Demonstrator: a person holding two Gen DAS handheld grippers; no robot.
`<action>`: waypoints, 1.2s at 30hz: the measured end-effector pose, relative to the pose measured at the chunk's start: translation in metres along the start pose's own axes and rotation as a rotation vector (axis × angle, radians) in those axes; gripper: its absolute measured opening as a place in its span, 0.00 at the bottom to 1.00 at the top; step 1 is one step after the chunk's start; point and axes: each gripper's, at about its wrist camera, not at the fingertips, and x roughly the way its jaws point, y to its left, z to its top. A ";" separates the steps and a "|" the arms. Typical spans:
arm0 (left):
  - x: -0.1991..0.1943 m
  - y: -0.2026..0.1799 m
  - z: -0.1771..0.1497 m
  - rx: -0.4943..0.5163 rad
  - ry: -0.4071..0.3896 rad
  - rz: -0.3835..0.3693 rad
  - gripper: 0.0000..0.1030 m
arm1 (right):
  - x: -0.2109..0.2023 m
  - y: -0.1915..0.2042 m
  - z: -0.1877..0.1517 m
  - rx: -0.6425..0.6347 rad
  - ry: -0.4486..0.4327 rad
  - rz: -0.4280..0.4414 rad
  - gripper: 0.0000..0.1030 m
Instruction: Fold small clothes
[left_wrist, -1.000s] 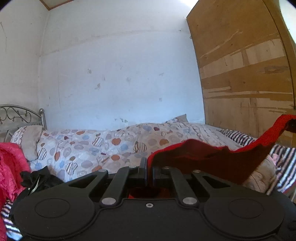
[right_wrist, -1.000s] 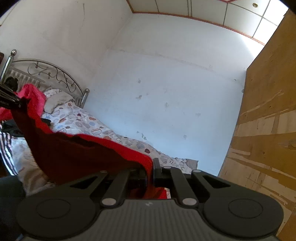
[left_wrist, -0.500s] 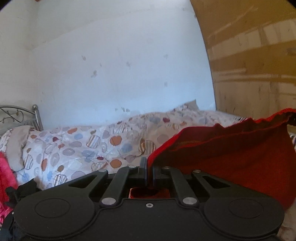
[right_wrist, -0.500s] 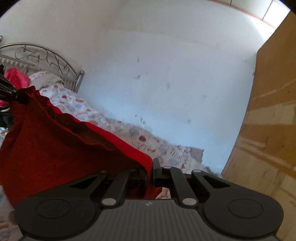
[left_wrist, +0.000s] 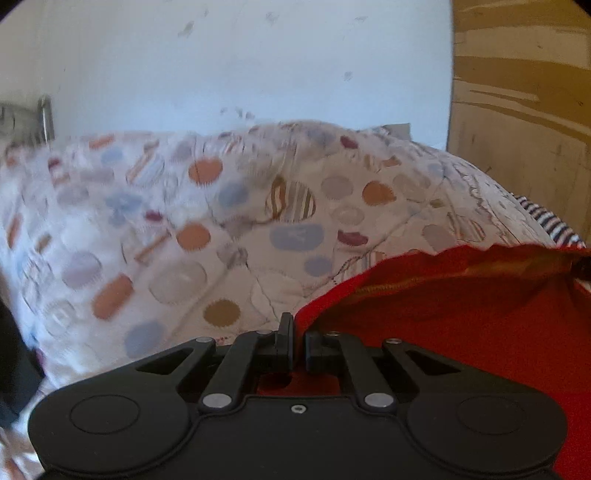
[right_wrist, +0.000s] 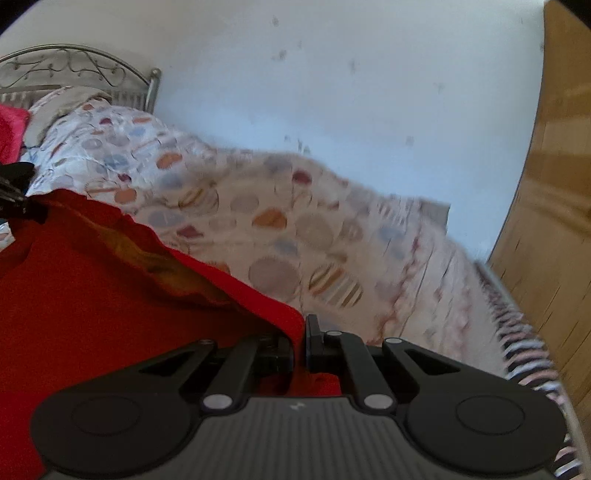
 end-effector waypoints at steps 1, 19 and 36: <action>0.006 0.002 0.000 -0.010 0.002 -0.001 0.05 | 0.006 -0.001 -0.001 0.004 0.010 0.000 0.06; 0.020 0.042 -0.004 -0.227 0.014 -0.049 0.86 | 0.045 -0.005 -0.009 0.069 0.092 -0.006 0.49; -0.031 0.014 -0.062 0.007 0.008 0.017 0.96 | -0.036 -0.015 -0.040 0.163 -0.008 0.014 1.00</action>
